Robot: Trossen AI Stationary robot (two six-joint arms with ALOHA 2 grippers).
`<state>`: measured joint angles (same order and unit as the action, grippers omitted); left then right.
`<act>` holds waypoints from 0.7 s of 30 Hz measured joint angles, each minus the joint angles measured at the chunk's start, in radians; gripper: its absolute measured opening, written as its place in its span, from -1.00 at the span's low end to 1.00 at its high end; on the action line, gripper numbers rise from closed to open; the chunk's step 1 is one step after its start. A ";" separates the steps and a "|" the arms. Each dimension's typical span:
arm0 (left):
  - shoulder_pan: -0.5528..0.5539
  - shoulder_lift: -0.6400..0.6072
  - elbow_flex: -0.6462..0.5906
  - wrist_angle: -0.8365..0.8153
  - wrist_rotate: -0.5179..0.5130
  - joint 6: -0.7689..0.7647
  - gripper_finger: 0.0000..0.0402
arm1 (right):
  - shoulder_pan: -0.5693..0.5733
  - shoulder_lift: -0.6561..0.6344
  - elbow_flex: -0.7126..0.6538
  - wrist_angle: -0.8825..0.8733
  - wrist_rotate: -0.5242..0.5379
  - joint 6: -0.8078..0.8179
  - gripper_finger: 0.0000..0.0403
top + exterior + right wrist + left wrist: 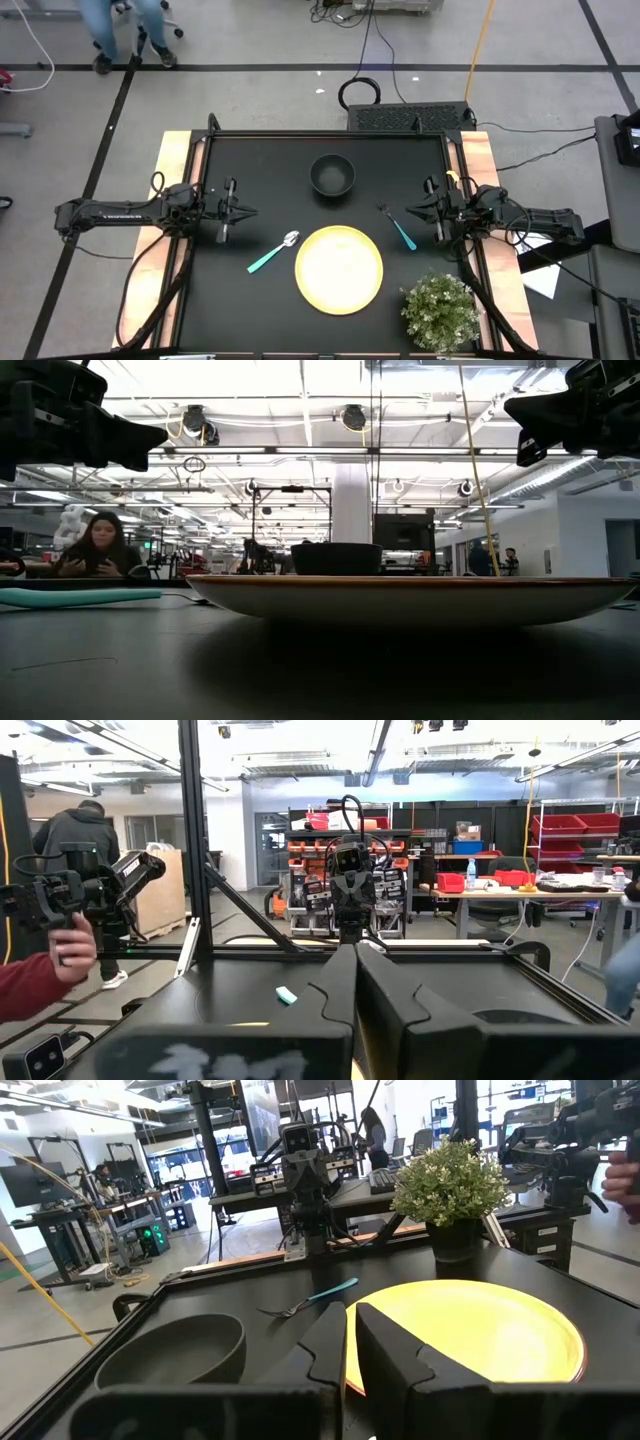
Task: Pick and place plate/cup/fork/spoon on tray
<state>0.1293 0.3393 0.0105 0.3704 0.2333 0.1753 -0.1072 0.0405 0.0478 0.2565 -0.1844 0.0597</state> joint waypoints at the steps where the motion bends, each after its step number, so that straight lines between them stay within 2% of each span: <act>1: 0.000 0.000 0.000 0.000 0.000 0.000 -0.84 | 0.000 0.000 0.000 0.000 0.000 0.000 -1.00; 16: 0.000 0.000 0.000 0.001 0.000 0.006 -0.84 | 0.000 0.000 0.000 0.008 0.000 0.007 -1.00; 21: 0.000 0.000 0.000 0.001 0.001 -0.061 -0.84 | 0.000 0.000 0.000 0.008 0.000 0.006 -1.00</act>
<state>0.1293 0.3393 0.0106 0.3711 0.2339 0.1144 -0.1070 0.0406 0.0475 0.2646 -0.1844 0.0658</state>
